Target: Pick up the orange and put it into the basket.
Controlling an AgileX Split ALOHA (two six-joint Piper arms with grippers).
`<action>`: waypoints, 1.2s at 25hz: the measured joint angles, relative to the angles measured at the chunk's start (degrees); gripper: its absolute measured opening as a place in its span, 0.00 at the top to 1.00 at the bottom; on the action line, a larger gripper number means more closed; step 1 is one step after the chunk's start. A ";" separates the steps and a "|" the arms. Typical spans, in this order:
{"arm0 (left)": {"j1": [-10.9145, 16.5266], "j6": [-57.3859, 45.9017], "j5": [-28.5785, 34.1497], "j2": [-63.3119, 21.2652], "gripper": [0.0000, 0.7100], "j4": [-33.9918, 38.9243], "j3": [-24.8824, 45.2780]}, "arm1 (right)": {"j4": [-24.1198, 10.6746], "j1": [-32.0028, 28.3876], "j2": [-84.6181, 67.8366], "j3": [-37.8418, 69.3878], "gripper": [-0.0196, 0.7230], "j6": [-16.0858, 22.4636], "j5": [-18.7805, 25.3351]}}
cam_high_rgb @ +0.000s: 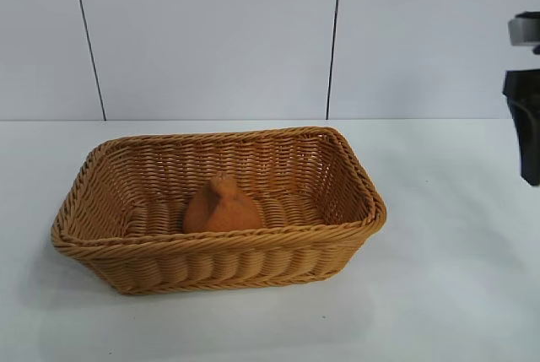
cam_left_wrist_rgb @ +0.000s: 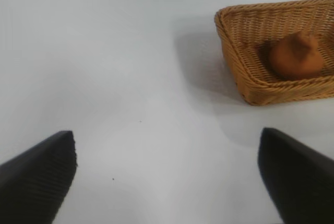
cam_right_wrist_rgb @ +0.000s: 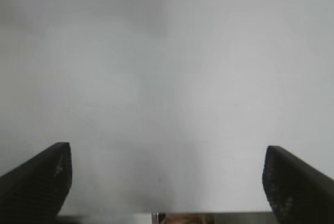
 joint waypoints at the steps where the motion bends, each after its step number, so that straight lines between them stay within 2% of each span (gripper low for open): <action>1: 0.00 0.00 0.00 0.00 0.05 0.00 0.00 | 0.00 0.00 -2.52 3.32 0.05 0.00 0.00; 7: 0.00 0.00 0.00 0.00 0.05 -0.04 0.00 | 0.05 0.00 -18.44 18.76 0.05 0.00 -0.84; 12: 0.00 0.00 0.00 0.00 0.05 -0.04 0.00 | 0.20 0.00 -33.45 27.11 0.05 0.00 -8.57; 17: 0.00 0.00 0.00 0.00 0.05 -0.06 0.00 | 0.20 0.00 -47.39 31.06 0.05 -0.46 -13.32; 23: 0.00 0.00 0.00 0.00 0.05 -0.06 0.00 | 0.45 0.00 -59.95 32.82 0.05 -0.64 -12.28; 30: 0.00 0.00 0.00 0.00 0.05 -0.06 0.00 | 2.82 0.00 -69.67 33.03 0.05 -0.64 -11.60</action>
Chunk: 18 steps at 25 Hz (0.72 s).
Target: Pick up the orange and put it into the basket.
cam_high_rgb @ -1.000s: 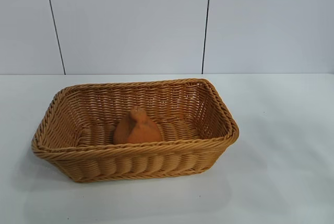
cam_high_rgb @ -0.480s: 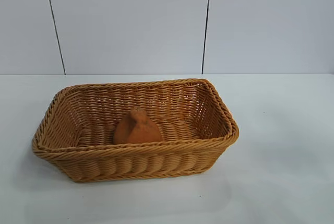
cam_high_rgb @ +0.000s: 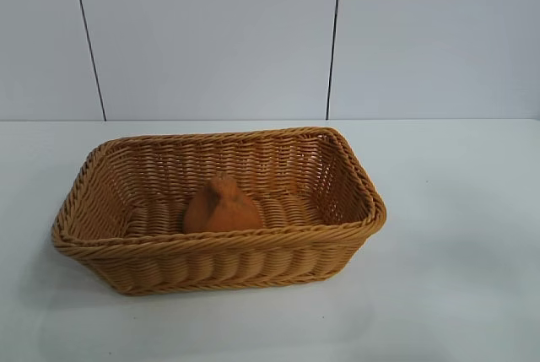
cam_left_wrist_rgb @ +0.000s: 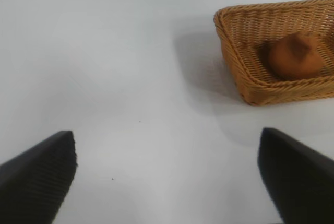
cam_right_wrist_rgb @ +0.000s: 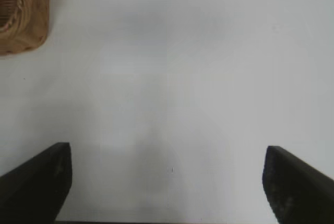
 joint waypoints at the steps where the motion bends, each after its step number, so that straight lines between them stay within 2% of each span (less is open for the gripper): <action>1: 0.00 0.00 0.00 0.00 0.05 0.00 0.00 | 0.07 0.00 -1.22 0.00 0.05 0.00 0.00; 6: 0.00 0.00 0.00 0.00 0.05 -0.04 0.00 | 0.22 -0.39 -7.62 0.06 0.05 0.00 0.00; 13: 0.00 0.00 -0.11 0.00 0.05 -0.04 0.00 | 0.41 -6.70 -18.69 0.06 0.05 0.00 0.00; 18: 0.00 0.00 -0.11 0.00 0.05 -0.04 0.00 | 0.43 -6.66 -23.24 0.06 0.05 0.00 0.25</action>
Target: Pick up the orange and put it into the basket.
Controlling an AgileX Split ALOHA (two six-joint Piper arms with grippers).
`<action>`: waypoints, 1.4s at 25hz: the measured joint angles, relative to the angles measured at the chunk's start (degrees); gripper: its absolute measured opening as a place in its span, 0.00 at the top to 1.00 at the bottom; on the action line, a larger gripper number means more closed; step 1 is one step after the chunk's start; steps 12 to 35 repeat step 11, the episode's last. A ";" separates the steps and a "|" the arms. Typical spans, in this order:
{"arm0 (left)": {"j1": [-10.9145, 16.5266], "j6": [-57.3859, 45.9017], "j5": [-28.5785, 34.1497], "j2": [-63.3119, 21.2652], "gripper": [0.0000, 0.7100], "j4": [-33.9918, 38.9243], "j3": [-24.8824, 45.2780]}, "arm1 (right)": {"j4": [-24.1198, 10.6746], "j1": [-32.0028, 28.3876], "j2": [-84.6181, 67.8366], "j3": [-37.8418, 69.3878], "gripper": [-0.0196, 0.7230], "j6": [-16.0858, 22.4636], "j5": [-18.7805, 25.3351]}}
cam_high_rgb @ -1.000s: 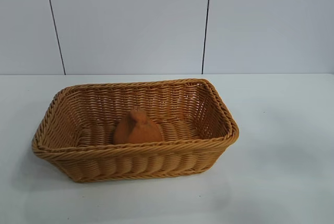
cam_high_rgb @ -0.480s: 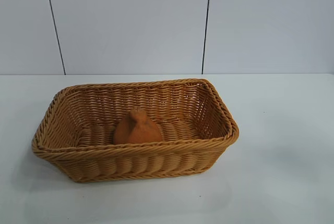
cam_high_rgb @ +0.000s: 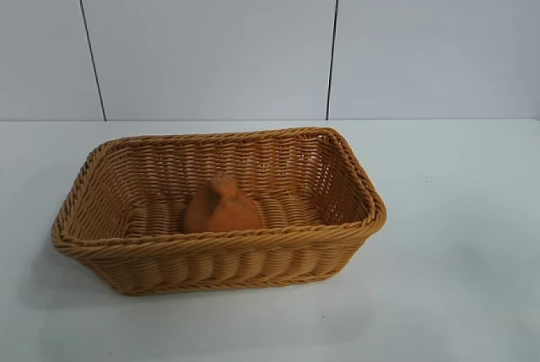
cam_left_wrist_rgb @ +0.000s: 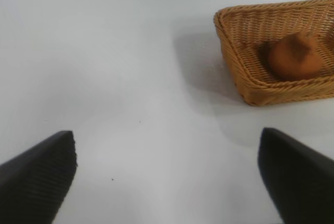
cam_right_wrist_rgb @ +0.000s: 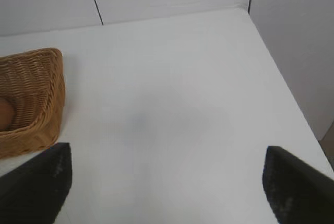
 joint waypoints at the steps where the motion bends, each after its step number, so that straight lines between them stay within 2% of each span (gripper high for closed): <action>1: 0.00 0.00 0.00 0.00 0.05 0.00 0.00 | 0.06 0.20 -0.05 0.00 0.05 0.00 0.00; 35: 0.00 0.00 0.00 0.00 0.05 0.00 0.00 | 0.42 1.52 -0.18 0.00 0.05 0.00 0.00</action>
